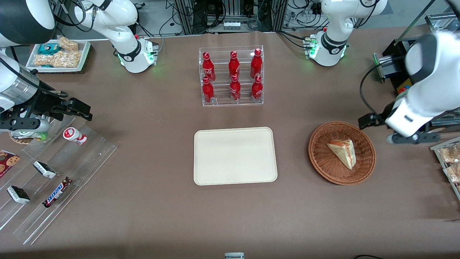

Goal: Place sandwich from basket to tray
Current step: 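Move the left gripper down over the sandwich in the wicker basket, then close the left gripper on the wrapped sandwich wedge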

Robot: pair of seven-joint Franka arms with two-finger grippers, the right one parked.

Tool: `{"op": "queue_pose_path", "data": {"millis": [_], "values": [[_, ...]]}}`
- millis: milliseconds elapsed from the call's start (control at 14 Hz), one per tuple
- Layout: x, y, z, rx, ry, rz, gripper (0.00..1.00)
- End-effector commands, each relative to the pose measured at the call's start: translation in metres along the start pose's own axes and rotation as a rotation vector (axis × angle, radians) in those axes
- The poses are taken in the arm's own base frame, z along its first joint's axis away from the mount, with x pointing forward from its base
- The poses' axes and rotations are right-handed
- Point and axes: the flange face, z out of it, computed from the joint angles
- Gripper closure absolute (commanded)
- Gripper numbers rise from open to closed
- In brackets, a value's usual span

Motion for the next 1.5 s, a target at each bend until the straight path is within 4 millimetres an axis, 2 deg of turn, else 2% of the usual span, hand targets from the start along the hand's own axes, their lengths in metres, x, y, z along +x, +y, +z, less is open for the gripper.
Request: {"op": "queue_pose_path", "data": {"millis": [0,143,286,571,929,1214,1286,1429], "values": [[-0.012,-0.003,0.043,0.011,0.041,-0.014,0.00],[-0.017,-0.006,0.079,0.005,0.079,-0.068,0.00],[-0.023,-0.006,0.102,-0.009,0.135,-0.158,0.00],[-0.018,-0.007,0.116,-0.039,0.162,-0.451,0.00],[-0.006,-0.006,0.155,-0.063,0.139,-0.806,0.00],[0.005,-0.006,0.198,-0.049,0.109,-0.826,0.00],[0.010,-0.004,0.202,-0.046,0.107,-0.820,0.08],[0.012,-0.004,0.198,-0.050,0.111,-0.832,0.77]]}}
